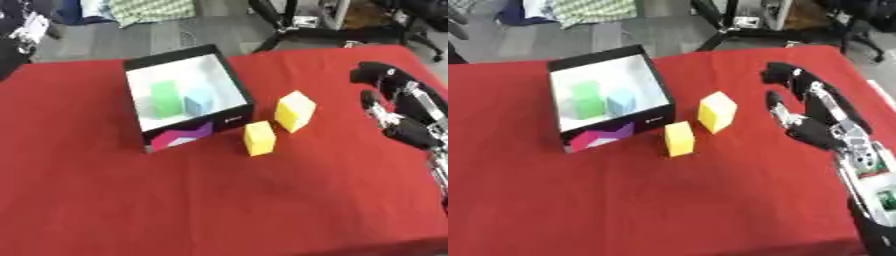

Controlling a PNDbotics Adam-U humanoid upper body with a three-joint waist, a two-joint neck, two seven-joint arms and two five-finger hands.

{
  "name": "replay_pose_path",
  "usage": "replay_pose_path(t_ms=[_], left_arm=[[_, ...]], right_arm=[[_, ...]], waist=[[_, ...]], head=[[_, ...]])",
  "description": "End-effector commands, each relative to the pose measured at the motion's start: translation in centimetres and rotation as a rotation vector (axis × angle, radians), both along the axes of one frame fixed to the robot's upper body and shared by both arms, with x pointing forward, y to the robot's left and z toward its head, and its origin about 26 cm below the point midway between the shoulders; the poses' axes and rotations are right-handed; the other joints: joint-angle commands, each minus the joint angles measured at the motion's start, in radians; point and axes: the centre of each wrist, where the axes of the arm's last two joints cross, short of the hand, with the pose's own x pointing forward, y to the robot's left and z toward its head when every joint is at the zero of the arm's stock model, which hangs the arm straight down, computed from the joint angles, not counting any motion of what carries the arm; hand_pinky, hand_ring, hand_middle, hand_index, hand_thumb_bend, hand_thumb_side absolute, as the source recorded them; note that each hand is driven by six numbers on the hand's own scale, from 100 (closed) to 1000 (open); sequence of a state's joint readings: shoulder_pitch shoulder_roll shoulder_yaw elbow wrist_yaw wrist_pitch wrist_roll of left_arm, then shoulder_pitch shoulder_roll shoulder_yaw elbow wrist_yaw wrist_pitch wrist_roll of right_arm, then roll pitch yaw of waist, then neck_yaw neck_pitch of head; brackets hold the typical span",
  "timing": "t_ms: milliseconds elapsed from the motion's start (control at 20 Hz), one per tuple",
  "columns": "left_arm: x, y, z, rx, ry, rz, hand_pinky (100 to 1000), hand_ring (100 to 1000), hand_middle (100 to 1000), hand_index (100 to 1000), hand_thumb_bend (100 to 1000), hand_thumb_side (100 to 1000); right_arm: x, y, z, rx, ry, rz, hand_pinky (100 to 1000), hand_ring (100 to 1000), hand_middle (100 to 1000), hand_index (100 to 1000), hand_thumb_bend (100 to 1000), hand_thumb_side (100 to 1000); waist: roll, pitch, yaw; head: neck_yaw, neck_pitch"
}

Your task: Pick up objects on the table and place them in the box.

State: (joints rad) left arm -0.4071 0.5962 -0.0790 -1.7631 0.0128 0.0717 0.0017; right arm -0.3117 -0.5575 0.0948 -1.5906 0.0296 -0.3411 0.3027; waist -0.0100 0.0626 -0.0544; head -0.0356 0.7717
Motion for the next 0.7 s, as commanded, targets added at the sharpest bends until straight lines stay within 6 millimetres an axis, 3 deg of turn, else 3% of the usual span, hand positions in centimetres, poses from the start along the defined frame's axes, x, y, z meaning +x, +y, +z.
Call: replay_pose_path(t_ms=[50,350,700], left_arm=[[-1.1,0.0,0.5,-0.053,-0.024,0.001,776,541,572,842,182,848],[-2.5,-0.2,-1.8,-0.111,0.028,0.005,775,540,571,843,171,872],[-3.3,-0.6,-4.2,-0.152,0.092,0.009,775,537,568,844,160,901]], right_arm=[[1.1,-1.9,1.2,-0.171,-0.005,0.026,970,863,822,924,100,486],[3.9,-3.2,1.0,-0.359,0.020,0.057,972,894,859,946,100,632],[6.4,-2.4,-1.0,-0.453,0.015,0.057,1000,977,931,977,100,771]], waist=[[0.003,-0.007,0.007],[0.008,-0.001,0.027],[0.016,0.005,0.040]], head=[[0.003,-0.002],[-0.005,-0.002],[-0.016,-0.002]])
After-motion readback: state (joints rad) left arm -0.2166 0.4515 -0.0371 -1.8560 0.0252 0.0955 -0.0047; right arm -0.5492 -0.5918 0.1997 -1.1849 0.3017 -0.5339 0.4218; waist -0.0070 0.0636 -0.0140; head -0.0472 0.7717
